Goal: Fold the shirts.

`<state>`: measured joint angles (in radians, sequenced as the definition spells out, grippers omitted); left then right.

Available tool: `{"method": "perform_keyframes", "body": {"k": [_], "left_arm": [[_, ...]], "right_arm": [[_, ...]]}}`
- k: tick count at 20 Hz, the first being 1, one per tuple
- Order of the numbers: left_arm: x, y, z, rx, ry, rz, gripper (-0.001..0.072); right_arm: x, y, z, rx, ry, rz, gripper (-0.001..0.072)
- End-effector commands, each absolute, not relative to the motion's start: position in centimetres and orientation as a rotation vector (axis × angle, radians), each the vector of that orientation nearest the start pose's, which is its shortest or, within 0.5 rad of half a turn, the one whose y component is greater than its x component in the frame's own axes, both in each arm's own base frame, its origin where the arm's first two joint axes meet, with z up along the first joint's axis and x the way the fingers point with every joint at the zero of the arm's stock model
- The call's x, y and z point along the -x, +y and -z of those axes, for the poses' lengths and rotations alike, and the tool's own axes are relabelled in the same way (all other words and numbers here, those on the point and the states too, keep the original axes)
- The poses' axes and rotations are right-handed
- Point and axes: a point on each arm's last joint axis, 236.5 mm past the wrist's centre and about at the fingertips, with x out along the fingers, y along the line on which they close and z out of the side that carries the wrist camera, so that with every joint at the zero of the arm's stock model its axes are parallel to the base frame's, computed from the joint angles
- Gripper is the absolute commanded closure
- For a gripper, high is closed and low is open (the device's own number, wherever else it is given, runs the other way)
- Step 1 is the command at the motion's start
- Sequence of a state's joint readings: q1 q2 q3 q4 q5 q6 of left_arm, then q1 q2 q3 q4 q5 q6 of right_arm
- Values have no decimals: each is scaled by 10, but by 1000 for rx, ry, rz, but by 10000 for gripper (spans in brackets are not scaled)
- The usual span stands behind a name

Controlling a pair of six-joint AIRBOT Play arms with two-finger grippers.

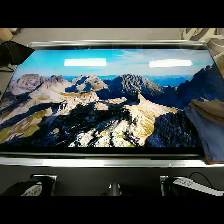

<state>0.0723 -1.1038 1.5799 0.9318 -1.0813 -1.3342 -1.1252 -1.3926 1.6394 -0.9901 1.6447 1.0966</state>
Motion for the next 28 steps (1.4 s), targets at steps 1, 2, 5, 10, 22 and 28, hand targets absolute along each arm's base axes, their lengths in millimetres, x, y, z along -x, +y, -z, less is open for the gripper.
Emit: {"method": "perform_keyframes", "body": {"k": [1, 2, 5, 10, 22, 28], "left_arm": [[-420, -94, -304, 255, 512, 448, 685], [-419, -95, -305, 259, 511, 452, 685], [-419, -95, -305, 259, 510, 452, 685], [-419, -95, -306, 259, 509, 452, 684], [-428, -104, -322, 259, 433, 454, 687], [-471, -49, -208, -248, 831, 21, 662]], "right_arm": [[-197, -282, -97, -541, 1366, 337, 691], [-195, -279, -90, -535, 1398, 334, 691], [-200, -262, -58, -541, 1465, 281, 691], [-170, -269, -19, -462, 1612, 329, 691], [-264, -336, -106, -101, 1184, 366, 32], [-440, -188, -219, 254, 806, 84, 40]]}}
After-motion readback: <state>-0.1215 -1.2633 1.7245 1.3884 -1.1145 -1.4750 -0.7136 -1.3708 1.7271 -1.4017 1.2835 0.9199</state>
